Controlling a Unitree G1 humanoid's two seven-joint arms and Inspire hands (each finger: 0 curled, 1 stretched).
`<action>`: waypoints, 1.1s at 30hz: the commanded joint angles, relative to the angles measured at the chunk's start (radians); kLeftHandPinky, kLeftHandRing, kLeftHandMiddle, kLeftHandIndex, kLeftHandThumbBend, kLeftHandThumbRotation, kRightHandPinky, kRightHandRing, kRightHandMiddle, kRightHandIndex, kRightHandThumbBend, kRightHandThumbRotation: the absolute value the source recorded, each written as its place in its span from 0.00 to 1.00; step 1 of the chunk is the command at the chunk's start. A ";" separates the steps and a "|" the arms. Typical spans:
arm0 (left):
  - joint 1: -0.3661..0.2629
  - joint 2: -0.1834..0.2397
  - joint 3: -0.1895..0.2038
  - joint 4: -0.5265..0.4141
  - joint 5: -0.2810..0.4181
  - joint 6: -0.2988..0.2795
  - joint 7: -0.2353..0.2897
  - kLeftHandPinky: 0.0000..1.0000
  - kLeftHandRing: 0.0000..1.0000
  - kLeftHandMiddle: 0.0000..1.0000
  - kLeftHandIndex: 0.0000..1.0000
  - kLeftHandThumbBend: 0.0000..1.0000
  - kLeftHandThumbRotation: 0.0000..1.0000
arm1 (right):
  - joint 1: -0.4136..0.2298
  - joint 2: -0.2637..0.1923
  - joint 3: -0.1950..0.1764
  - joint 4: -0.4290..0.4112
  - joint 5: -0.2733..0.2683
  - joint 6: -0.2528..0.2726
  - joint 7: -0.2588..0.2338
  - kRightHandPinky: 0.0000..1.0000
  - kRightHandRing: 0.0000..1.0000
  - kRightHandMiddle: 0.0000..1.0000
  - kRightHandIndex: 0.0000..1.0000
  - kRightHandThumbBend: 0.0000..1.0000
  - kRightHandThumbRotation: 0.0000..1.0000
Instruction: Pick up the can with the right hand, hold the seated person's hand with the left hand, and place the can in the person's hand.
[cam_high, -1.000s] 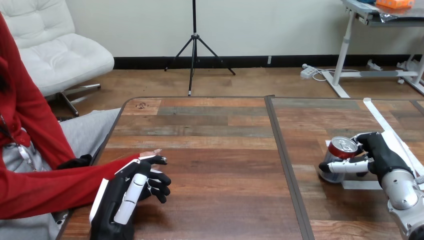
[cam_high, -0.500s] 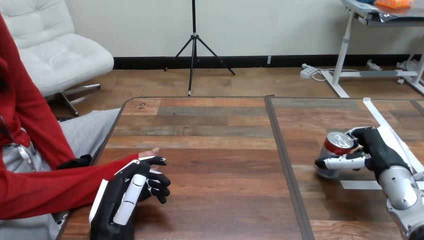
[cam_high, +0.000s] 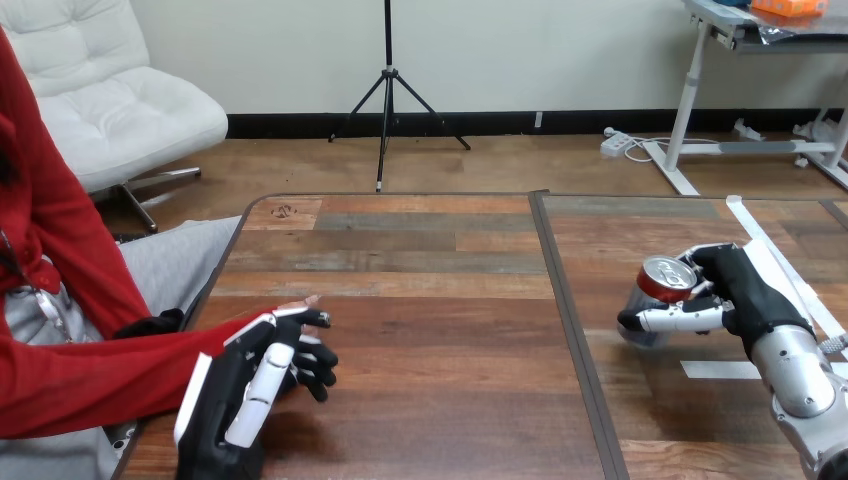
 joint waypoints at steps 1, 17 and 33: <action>-0.089 0.066 -0.021 -0.095 0.105 -0.065 0.068 0.34 0.44 0.50 0.58 0.56 0.73 | -0.042 -0.032 -0.014 -0.067 0.023 -0.061 0.000 0.25 0.30 0.36 0.45 0.86 0.00; 0.001 0.151 0.014 -0.518 0.536 0.043 0.338 0.58 0.68 0.71 0.68 0.81 0.62 | -0.042 -0.040 -0.021 -0.089 0.030 -0.098 0.007 0.16 0.20 0.28 0.45 0.85 0.00; 0.070 0.167 0.035 -0.755 0.694 0.150 0.439 0.67 0.78 0.81 0.79 0.93 0.45 | -0.043 -0.028 -0.029 -0.093 0.041 -0.107 0.021 0.26 0.31 0.38 0.45 0.84 0.00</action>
